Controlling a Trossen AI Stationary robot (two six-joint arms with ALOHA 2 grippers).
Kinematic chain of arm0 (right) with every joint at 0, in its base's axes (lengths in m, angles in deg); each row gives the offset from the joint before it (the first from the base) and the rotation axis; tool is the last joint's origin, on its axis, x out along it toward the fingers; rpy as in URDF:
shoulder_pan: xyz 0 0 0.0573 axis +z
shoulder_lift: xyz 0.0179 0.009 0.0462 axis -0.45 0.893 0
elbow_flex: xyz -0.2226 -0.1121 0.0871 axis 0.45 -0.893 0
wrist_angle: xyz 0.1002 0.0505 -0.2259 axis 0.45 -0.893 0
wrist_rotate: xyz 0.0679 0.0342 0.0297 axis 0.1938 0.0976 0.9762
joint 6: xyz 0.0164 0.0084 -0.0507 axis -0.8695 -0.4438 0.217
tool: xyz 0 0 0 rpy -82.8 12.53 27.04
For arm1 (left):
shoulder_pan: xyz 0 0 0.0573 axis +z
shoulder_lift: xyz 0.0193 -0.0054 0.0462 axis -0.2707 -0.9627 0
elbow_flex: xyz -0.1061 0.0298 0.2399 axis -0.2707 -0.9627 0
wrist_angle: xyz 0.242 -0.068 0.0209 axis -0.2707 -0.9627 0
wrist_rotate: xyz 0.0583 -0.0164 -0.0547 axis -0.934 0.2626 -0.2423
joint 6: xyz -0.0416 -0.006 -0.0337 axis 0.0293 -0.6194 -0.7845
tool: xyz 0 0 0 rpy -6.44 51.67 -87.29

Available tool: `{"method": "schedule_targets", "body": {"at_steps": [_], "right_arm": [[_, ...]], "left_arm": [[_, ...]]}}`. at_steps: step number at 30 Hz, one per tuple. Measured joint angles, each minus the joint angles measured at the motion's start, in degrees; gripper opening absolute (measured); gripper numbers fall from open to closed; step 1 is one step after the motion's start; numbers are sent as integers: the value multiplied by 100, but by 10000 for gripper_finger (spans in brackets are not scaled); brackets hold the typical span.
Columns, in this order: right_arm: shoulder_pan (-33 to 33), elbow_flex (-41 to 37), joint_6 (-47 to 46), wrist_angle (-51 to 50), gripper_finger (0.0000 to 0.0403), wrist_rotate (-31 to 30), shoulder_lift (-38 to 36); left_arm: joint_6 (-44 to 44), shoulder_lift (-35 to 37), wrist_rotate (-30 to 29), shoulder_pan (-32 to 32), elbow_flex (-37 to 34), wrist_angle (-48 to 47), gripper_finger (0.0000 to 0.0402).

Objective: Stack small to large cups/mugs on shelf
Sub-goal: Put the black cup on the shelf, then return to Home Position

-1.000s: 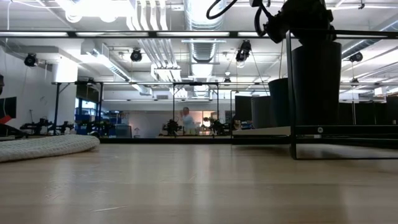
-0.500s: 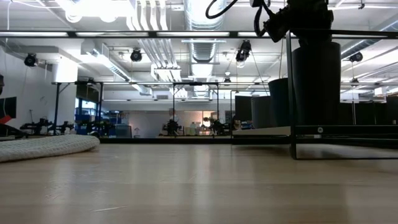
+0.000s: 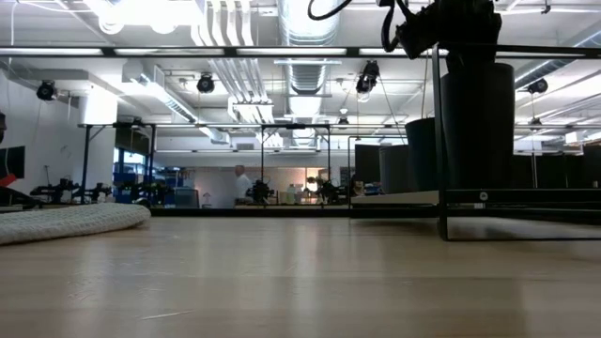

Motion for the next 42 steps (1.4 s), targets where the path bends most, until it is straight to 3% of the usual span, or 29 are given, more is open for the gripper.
{"method": "schedule_targets", "body": {"at_steps": [18, 30, 36, 42], "right_arm": [[0, 834, 729, -38, 66, 1, 0], [0, 1926, 686, 33, 66, -1, -2], [0, 2302, 691, 181, 66, -8, -4], [0, 2380, 840, 134, 66, -390, -4]], "left_arm": [[-2, 0, 2, 0, -7, 7, 0], [-2, 27, -199, 0, -4, -15, 0], [-2, 223, -223, -1, 49, -2, 0], [0, 637, -255, -2, 70, -1, 0]]}}
